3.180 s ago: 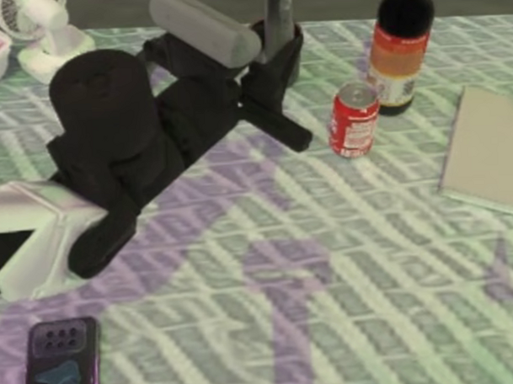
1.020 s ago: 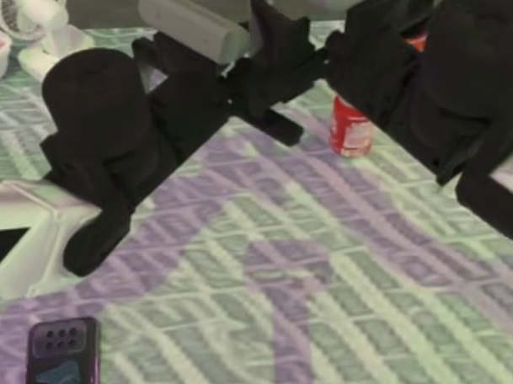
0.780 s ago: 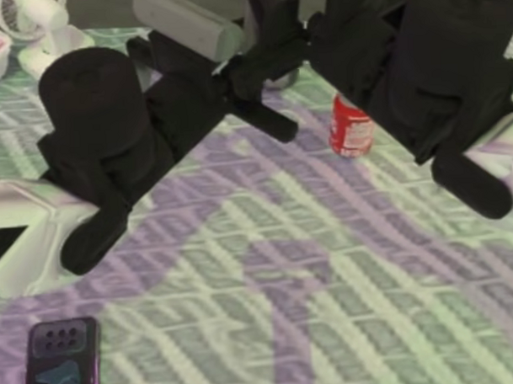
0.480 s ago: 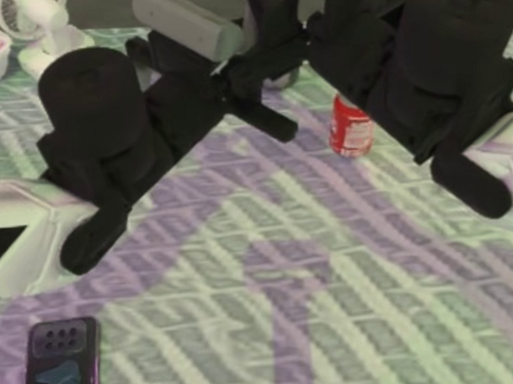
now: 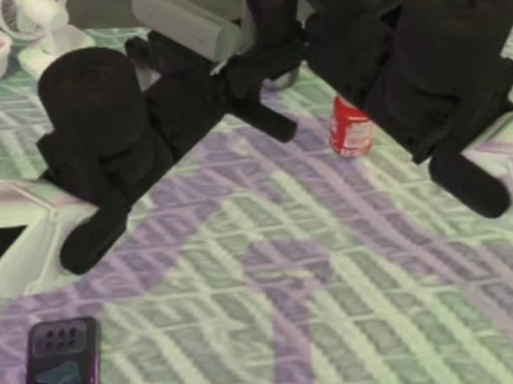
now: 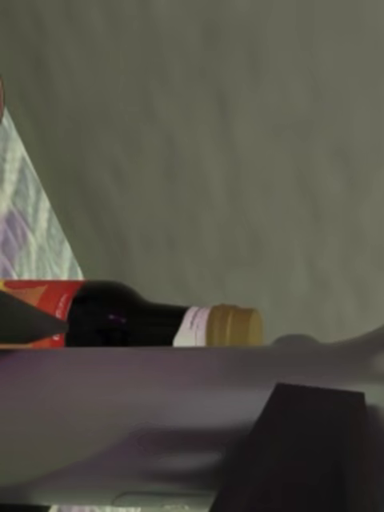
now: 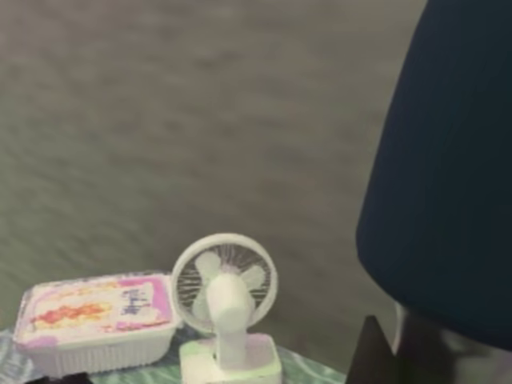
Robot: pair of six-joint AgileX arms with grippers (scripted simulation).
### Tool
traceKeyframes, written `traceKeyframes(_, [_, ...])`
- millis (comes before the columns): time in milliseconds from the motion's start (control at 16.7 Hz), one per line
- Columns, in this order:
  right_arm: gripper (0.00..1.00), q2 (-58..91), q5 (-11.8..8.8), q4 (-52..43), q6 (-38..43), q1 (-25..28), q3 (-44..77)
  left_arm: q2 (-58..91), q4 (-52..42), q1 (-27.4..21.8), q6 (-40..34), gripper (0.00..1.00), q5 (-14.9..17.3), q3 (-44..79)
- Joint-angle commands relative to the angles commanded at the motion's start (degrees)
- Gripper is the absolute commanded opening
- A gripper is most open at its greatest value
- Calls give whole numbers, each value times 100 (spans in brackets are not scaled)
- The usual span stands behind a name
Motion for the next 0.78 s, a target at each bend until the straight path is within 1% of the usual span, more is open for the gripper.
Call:
traceKeyframes(180, [2, 0, 0, 0, 0, 0, 0, 0, 0, 0, 0, 0, 0, 0])
traceKeyframes(240, [0, 0, 0, 0, 0, 0, 0, 0, 0, 0, 0, 0, 0, 0])
traceKeyframes(720, [0, 0, 0, 0, 0, 0, 0, 0, 0, 0, 0, 0, 0, 0])
traceKeyframes(780, [0, 0, 0, 0, 0, 0, 0, 0, 0, 0, 0, 8, 0, 0])
